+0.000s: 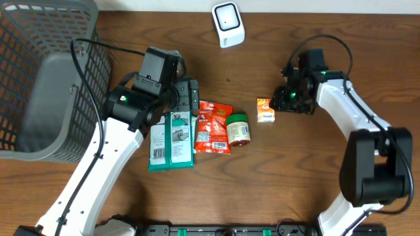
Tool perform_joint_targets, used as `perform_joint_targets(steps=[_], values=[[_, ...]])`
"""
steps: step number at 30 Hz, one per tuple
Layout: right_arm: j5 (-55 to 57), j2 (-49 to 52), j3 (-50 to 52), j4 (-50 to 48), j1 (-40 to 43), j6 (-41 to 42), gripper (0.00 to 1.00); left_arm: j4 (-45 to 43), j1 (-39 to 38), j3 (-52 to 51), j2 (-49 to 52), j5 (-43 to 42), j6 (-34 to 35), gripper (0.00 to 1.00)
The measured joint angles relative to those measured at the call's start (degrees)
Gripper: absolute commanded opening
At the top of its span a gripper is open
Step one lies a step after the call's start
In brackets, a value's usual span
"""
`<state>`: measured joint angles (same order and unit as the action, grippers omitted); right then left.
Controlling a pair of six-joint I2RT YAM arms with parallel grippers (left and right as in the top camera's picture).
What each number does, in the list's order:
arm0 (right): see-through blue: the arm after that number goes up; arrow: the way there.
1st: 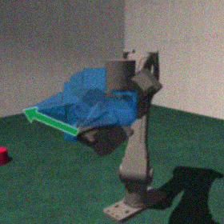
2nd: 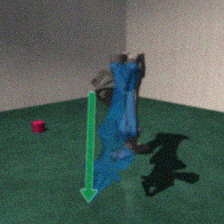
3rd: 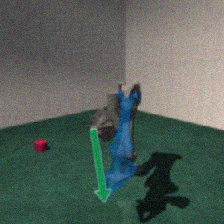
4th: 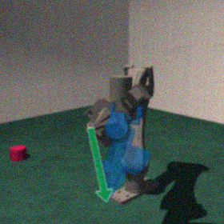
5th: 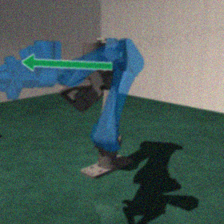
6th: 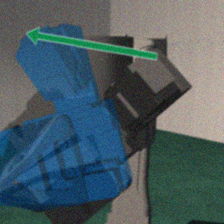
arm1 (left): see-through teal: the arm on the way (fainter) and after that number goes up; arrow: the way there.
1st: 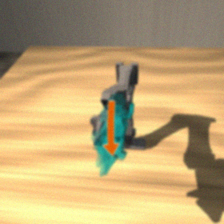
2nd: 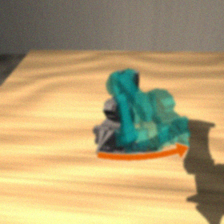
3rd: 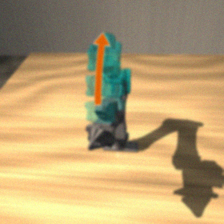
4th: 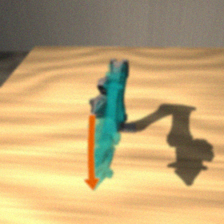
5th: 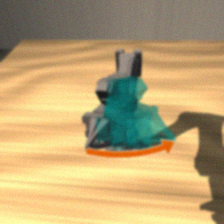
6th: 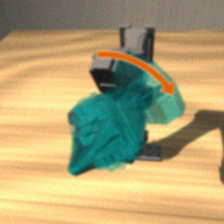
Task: Scan the item barcode
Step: 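Lift and rotate the orange box in the right gripper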
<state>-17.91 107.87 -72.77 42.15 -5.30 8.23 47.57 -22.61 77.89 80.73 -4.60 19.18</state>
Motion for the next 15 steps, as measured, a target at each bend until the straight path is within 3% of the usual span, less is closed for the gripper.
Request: perform_joint_targets(steps=[12,15], values=[[-5.0,3.0,0.0,-1.8,0.7,-0.2,0.29,0.0,0.0,0.0,0.0,0.0,0.0,0.88],[-5.3,4.6,0.0,-2.6,0.7,-0.2,0.22,0.0,0.0,0.0,0.0,0.0,0.0,0.88]])
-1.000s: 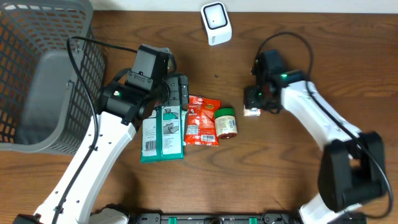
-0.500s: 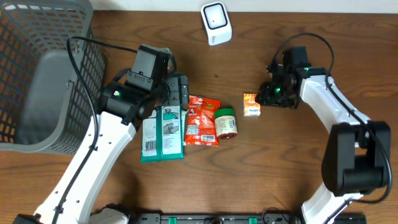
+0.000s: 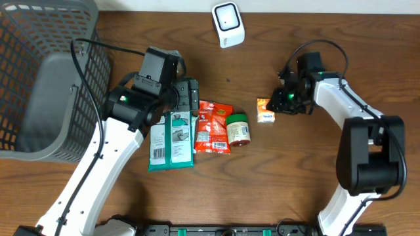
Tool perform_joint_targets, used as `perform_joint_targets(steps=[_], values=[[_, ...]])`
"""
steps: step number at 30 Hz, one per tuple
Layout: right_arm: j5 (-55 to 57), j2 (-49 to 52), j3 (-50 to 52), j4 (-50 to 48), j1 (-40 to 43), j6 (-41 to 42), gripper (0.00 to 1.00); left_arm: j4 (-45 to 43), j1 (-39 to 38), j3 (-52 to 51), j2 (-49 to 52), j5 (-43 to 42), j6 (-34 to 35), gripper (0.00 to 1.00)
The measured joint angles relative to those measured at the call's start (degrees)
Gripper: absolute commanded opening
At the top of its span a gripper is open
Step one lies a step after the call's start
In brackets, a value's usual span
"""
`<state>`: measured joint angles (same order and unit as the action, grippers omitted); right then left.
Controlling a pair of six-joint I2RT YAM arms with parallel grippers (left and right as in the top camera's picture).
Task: Scan the item barcode
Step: 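Lift and rotate the orange box in the right gripper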
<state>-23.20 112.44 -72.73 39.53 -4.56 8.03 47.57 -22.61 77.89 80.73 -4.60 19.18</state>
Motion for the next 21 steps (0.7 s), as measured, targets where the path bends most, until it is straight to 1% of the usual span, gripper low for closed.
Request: perform_joint_targets(steps=[2,4,10,13,17,21], values=[[-0.2,1.1,0.1,-0.3,0.0,0.0,0.16,0.0,0.0,0.0,0.0,0.0,0.0,0.87],[-0.9,1.6,0.1,-0.6,0.0,0.0,0.01,0.0,0.0,0.0,0.0,0.0,0.0,0.88],[-1.5,1.4,0.0,-0.5,0.1,-0.1,0.01,0.0,0.0,0.0,0.0,0.0,0.0,0.88],[0.1,0.6,-0.2,1.5,0.1,-0.2,0.01,0.0,0.0,0.0,0.0,0.0,0.0,0.87],[8.6,-3.3,-0.3,4.4,-0.8,-0.1,0.01,0.0,0.0,0.0,0.0,0.0,0.0,0.87],[23.0,-8.5,-1.1,7.0,-4.7,1.6,0.01,0.0,0.0,0.0,0.0,0.0,0.0,0.87]])
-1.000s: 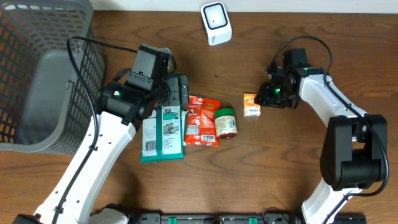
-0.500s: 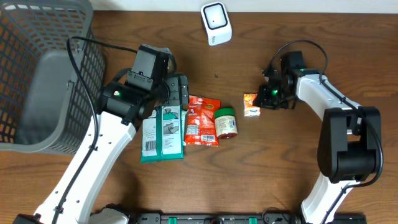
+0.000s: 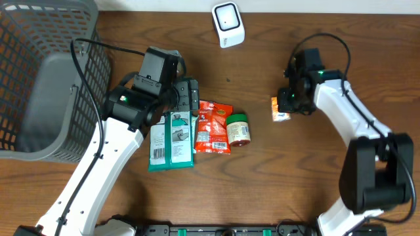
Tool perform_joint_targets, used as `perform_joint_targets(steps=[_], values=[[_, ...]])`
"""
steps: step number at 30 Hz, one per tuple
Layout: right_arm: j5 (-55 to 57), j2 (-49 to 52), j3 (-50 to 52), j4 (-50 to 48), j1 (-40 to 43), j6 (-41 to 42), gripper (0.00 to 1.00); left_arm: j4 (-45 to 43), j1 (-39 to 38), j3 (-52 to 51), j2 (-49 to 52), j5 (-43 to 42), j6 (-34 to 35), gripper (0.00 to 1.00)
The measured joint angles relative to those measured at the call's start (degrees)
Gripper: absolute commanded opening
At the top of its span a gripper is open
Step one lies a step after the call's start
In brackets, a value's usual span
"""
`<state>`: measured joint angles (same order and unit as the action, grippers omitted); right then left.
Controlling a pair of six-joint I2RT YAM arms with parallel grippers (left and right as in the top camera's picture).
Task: Scan the item barcode
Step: 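Lift and rotate the orange box in the right gripper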
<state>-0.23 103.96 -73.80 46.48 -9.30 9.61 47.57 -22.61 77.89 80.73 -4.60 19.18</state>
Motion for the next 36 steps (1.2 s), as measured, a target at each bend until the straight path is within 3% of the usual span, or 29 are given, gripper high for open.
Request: perform_joint_targets(steps=[7,14,26,33,36], values=[[25.9,0.3,-0.6,1.4,-12.0,3.3,0.01,0.0,0.0,0.0,0.0,0.0,0.0,0.87],[40.1,5.9,-0.6,0.3,-20.0,3.8,0.01,0.0,0.0,0.0,0.0,0.0,0.0,0.87],[47.7,11.7,-0.5,-1.2,-21.3,3.8,0.02,0.0,0.0,0.0,0.0,0.0,0.0,0.87],[44.4,11.7,-0.5,-2.5,-21.3,3.7,0.14,0.0,0.0,0.0,0.0,0.0,0.0,0.87],[43.5,11.7,-0.5,-2.5,-21.3,3.8,0.25,0.0,0.0,0.0,0.0,0.0,0.0,0.88]])
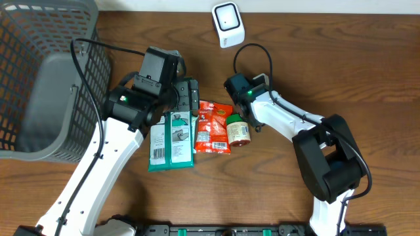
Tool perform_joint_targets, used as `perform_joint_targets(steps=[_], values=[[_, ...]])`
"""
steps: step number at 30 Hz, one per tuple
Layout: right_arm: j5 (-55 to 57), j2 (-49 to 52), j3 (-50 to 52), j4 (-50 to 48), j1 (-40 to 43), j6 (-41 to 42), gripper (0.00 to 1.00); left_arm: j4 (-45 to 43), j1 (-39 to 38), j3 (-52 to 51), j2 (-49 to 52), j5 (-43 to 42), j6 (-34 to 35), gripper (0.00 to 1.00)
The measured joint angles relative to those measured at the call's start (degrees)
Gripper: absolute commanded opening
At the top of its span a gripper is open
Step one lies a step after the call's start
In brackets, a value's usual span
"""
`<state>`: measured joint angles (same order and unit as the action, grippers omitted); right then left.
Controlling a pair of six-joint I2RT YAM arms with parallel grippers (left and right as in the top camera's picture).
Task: Scan the item barcode
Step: 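Lift and rotate the orange box in the right gripper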
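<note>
The white barcode scanner (228, 24) stands at the back edge of the table. My right gripper (237, 84) is just below it, near the green-lidded jar (238, 128). Its fingers are hidden under the dark wrist. The small orange box does not show anywhere on the table and is hidden at that gripper. My left gripper (189, 95) rests over the top of the teal package (172, 140); its fingers read only as one dark block.
A red snack packet (212, 127) lies between the teal package and the jar. A grey mesh basket (46, 78) fills the back left corner. The right arm's cable loops up toward the scanner.
My right gripper was at the right side of the table on the small orange box. Now it is left of there, below the scanner, and the box is gone from the table. The left arm is unchanged.
The orange box first lay right of the jar with my right gripper just beside it. The gripper then stood closer to it. Later the box was further right, under the gripper. Now the gripper is in front of the scanner and the box is hidden.
</note>
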<state>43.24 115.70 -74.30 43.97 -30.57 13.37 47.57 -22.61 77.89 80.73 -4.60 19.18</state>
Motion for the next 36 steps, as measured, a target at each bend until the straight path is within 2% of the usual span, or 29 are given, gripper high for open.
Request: perform_joint_targets(steps=[3,14,19,24,27,36], values=[[-1.5,0.0,0.0,-0.1,0.0,0.0,0.39,0.0,0.0,0.0,0.0,0.0,0.0,0.87],[-7.9,-0.3,-1.6,2.4,0.0,0.0,0.45,0.0,0.0,0.0,0.0,0.0,0.0,0.87],[-11.4,-2.7,-2.1,3.1,0.4,0.0,0.56,0.0,0.0,0.0,0.0,0.0,0.0,0.87],[-17.0,-6.7,-2.3,3.1,3.2,-0.7,0.59,0.0,0.0,0.0,0.0,0.0,0.0,0.87],[-23.4,-8.7,-2.5,3.4,6.9,-2.3,0.71,0.0,0.0,0.0,0.0,0.0,0.0,0.87],[-43.2,-9.9,-2.5,4.6,19.1,-6.7,0.66,0.0,0.0,0.0,0.0,0.0,0.0,0.87]])
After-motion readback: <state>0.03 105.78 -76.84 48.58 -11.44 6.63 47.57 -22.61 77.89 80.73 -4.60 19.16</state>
